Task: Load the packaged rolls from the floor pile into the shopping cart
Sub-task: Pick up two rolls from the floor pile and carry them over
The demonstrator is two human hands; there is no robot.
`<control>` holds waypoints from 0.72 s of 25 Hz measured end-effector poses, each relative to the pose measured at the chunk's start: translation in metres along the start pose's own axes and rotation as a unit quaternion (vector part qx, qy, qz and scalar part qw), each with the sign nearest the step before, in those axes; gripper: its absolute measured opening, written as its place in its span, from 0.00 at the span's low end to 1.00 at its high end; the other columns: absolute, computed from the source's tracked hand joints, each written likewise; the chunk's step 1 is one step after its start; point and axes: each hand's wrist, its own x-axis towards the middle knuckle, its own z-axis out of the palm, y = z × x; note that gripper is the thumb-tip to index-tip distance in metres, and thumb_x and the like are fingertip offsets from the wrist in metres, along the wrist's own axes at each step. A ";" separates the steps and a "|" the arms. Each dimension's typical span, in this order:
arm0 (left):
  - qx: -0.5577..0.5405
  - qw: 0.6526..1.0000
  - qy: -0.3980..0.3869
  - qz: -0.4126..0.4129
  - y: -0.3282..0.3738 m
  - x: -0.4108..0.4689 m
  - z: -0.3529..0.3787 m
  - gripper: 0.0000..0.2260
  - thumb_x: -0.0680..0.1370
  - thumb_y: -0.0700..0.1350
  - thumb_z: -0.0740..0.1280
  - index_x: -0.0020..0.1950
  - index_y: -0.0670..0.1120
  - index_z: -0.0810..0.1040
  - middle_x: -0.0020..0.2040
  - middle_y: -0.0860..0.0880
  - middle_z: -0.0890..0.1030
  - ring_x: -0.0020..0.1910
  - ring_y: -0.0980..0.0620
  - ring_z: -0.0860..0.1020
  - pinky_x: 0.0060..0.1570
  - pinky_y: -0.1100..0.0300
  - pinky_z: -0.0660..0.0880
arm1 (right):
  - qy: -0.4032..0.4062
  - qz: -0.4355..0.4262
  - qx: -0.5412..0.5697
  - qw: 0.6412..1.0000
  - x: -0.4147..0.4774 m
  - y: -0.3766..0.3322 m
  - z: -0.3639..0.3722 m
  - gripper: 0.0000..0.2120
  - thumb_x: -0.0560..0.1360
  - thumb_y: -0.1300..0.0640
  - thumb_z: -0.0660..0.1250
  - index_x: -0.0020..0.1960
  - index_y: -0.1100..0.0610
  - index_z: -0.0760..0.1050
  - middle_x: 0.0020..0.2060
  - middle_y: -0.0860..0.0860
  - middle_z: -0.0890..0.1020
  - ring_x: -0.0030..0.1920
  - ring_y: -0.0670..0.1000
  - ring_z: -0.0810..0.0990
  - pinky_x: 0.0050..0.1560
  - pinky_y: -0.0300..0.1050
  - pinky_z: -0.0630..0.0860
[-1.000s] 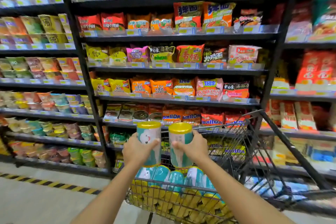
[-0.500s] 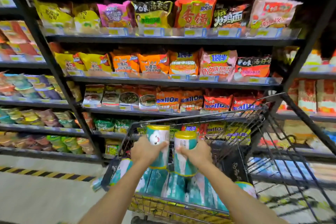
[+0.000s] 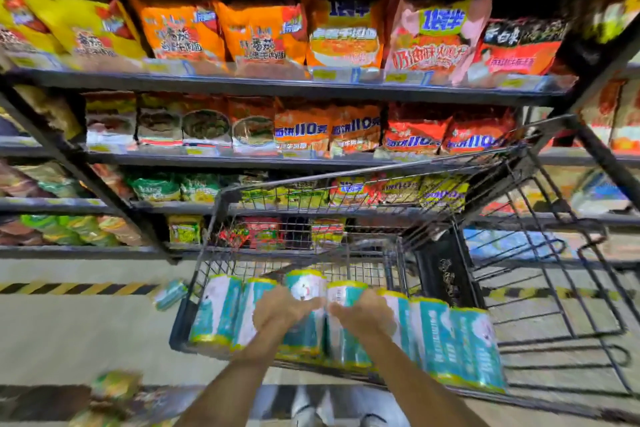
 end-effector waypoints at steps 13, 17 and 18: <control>0.088 0.994 -0.032 0.051 -0.003 -0.001 0.004 0.33 0.64 0.72 0.67 0.54 0.47 0.77 0.51 0.50 0.81 0.51 0.51 0.80 0.42 0.61 0.73 | 0.004 -0.068 -0.184 0.981 -0.004 -0.014 -0.005 0.31 0.67 0.30 0.67 0.57 0.54 0.74 0.52 0.49 0.79 0.54 0.50 0.79 0.43 0.41 0.72; 0.179 0.979 -0.002 0.098 0.007 -0.002 -0.007 0.31 0.67 0.70 0.66 0.56 0.46 0.75 0.52 0.48 0.78 0.53 0.50 0.78 0.45 0.60 0.72 | 0.009 -0.131 -0.272 0.953 0.006 -0.022 -0.014 0.27 0.70 0.34 0.67 0.57 0.54 0.75 0.54 0.49 0.79 0.55 0.50 0.79 0.46 0.41 0.73; 0.189 0.976 0.018 0.107 0.011 -0.002 -0.011 0.34 0.68 0.69 0.67 0.62 0.44 0.72 0.57 0.47 0.77 0.57 0.49 0.77 0.49 0.58 0.73 | 0.020 -0.149 -0.280 0.948 0.010 -0.024 -0.016 0.28 0.70 0.34 0.66 0.60 0.54 0.73 0.56 0.49 0.78 0.57 0.51 0.78 0.49 0.42 0.73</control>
